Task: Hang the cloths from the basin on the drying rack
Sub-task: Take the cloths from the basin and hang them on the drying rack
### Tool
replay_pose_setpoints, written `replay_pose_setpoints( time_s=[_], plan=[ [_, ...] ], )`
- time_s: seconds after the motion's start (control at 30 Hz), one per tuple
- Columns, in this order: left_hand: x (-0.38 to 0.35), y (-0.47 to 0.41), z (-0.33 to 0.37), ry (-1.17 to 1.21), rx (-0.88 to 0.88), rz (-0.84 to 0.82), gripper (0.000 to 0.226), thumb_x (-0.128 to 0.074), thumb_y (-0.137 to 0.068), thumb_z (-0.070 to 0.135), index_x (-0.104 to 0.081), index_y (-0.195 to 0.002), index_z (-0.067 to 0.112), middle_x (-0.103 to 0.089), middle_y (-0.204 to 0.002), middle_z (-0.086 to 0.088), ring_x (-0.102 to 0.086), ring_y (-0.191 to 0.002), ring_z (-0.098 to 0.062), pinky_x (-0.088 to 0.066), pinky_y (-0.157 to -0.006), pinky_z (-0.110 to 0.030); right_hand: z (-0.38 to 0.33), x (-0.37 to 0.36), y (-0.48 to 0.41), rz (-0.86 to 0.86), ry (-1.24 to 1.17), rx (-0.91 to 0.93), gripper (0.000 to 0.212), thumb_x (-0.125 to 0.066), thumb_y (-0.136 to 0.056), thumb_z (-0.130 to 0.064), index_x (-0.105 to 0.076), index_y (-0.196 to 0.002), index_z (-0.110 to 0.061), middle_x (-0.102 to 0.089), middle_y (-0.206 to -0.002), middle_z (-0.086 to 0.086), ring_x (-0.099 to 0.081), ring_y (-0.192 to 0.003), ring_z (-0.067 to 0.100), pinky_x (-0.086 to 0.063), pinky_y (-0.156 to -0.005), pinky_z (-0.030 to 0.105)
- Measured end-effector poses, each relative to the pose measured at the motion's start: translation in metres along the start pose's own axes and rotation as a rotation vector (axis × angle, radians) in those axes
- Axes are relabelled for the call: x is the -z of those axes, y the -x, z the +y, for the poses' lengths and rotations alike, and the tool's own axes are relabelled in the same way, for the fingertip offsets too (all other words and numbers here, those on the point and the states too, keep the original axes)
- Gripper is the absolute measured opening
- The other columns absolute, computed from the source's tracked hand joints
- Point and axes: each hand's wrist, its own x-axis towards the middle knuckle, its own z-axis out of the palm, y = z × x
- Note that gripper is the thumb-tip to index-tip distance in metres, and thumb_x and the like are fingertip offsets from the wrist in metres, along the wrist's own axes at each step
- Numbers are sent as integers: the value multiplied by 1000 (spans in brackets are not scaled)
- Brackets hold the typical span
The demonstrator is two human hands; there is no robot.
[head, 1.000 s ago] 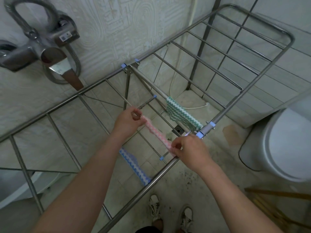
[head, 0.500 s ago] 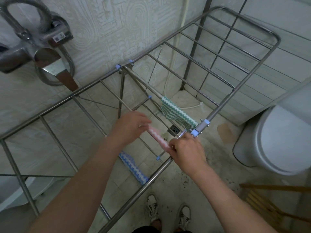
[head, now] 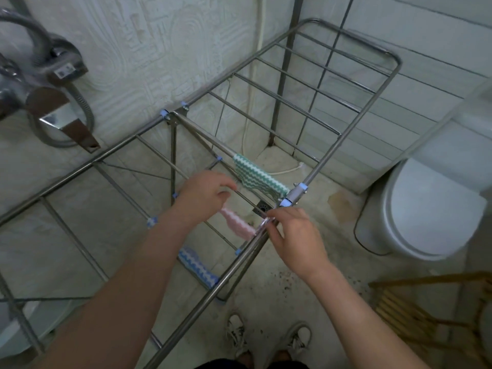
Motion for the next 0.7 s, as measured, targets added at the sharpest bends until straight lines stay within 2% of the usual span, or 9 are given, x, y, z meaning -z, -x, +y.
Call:
replay_pose_setpoints(
  time_s=[0.1, 0.2, 0.37, 0.47, 0.5, 0.53, 0.6, 0.63, 0.7],
  plan=[
    [-5, -3, 44, 144, -42, 50, 16, -65, -87, 13, -73, -99, 17, -72, -95, 4, -64, -84, -10, -52, -80, -24, 20, 22, 7, 89, -41, -48, 16, -64, -88, -18, -70, -103, -17, -70, -99, 1, -59, -94, 22, -40, -78, 23],
    [-26, -10, 87, 264, -59, 70, 13, -66, -86, 15, -73, -95, 22, -69, -83, 12, -62, -72, -3, -51, -70, -17, 46, 45, 17, 163, -61, -115, 9, -64, -87, -16, -71, -93, -16, -71, -93, 2, -60, -90, 24, -41, -76, 25],
    [-96, -22, 163, 370, -118, -56, 13, -60, -86, 17, -69, -91, 25, -70, -77, 5, -63, -69, -9, -51, -67, -25, 98, 89, 41, 254, -100, -229, 11, -63, -89, -15, -72, -95, -12, -70, -90, 1, -59, -85, 19, -35, -72, 20],
    [-159, -27, 226, 348, -185, -138, 17, -54, -88, 18, -64, -100, 21, -72, -83, -4, -66, -77, -22, -52, -70, -35, 145, 122, 64, 231, -307, -307, 11, -61, -91, -16, -72, -94, -17, -67, -79, -7, -59, -72, 7, -42, -65, 14],
    [-178, -27, 246, 308, -214, -162, 19, -51, -89, 21, -62, -105, 19, -72, -90, -9, -66, -84, -28, -52, -71, -38, 162, 129, 70, 186, -405, -349, 12, -59, -92, -20, -71, -92, -24, -69, -79, -10, -62, -73, 5, -47, -71, 16],
    [-196, -27, 260, 262, -224, -204, 21, -49, -90, 23, -59, -108, 18, -71, -96, -12, -65, -90, -32, -51, -73, -41, 178, 133, 77, 142, -482, -397, 13, -58, -93, -24, -70, -90, -30, -70, -80, -8, -65, -76, 6, -53, -79, 24],
    [-233, -29, 299, 201, -264, -297, 23, -47, -93, 24, -57, -113, 17, -69, -103, -15, -63, -95, -36, -51, -76, -40, 216, 147, 100, 127, -546, -492, 14, -56, -93, -31, -69, -88, -34, -72, -84, -4, -68, -85, 13, -53, -88, 44],
    [-250, -30, 312, 175, -287, -334, 25, -48, -92, 24, -57, -115, 18, -69, -104, -14, -63, -96, -35, -51, -76, -39, 232, 152, 111, 137, -554, -535, 14, -56, -92, -32, -68, -87, -35, -72, -87, -5, -68, -88, 15, -52, -90, 47],
    [-283, -31, 340, 99, -344, -453, 32, -47, -85, 25, -57, -116, 21, -68, -104, -12, -63, -97, -35, -52, -77, -40, 264, 164, 133, 194, -570, -649, 13, -56, -93, -28, -68, -90, -32, -71, -92, -3, -66, -93, 15, -51, -92, 42]
  ],
)
